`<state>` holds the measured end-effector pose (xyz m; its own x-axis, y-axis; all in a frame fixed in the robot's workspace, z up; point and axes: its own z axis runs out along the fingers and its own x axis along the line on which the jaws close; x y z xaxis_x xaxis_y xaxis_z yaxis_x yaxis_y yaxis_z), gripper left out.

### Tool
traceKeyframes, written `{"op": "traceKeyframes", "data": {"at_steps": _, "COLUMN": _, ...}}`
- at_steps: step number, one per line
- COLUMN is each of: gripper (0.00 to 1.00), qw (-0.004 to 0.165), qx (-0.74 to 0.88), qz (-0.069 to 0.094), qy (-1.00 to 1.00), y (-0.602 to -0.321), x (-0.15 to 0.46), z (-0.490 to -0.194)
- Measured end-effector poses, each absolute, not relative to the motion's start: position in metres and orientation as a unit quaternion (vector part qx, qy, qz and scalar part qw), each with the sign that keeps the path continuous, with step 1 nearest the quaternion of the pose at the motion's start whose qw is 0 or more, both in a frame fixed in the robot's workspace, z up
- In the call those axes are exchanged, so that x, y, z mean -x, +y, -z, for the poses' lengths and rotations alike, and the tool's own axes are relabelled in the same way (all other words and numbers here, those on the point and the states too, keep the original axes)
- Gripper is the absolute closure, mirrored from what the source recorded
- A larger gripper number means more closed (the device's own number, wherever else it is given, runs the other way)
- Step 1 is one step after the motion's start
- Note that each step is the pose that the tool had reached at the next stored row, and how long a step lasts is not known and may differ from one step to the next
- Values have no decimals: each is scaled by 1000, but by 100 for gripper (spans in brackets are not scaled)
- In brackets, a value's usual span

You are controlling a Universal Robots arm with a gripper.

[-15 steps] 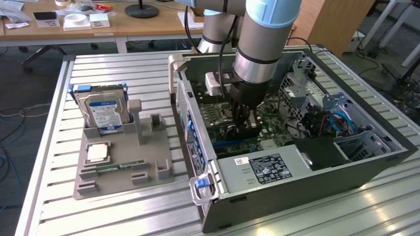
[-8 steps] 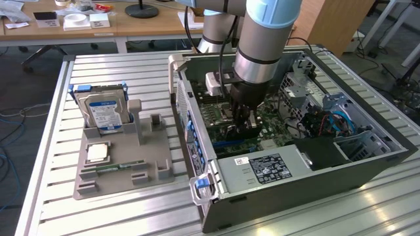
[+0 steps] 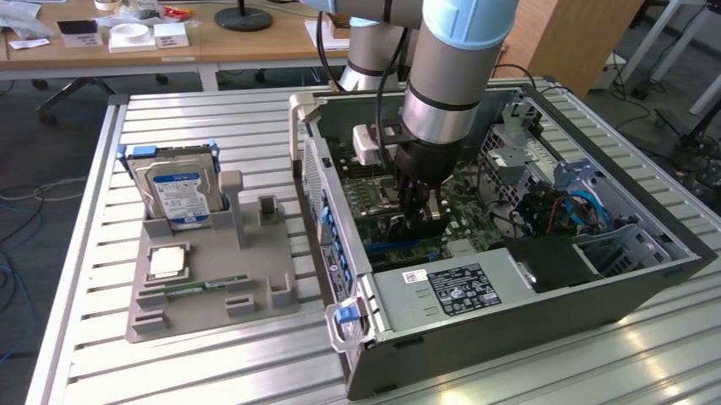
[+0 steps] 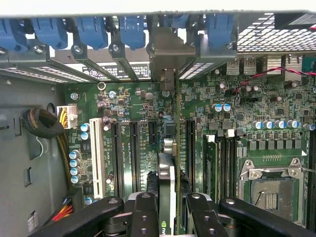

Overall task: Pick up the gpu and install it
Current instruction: 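Insert the gpu into the slot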

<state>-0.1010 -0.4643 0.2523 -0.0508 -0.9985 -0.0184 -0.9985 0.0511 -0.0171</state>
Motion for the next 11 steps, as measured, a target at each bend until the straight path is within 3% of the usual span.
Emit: {"op": "traceKeyframes", "data": {"at_steps": 11, "gripper": 73, "qw": 13, "qx": 689, "qz": 0, "qy": 725, "y": -464, "x": 100, "z": -252}}
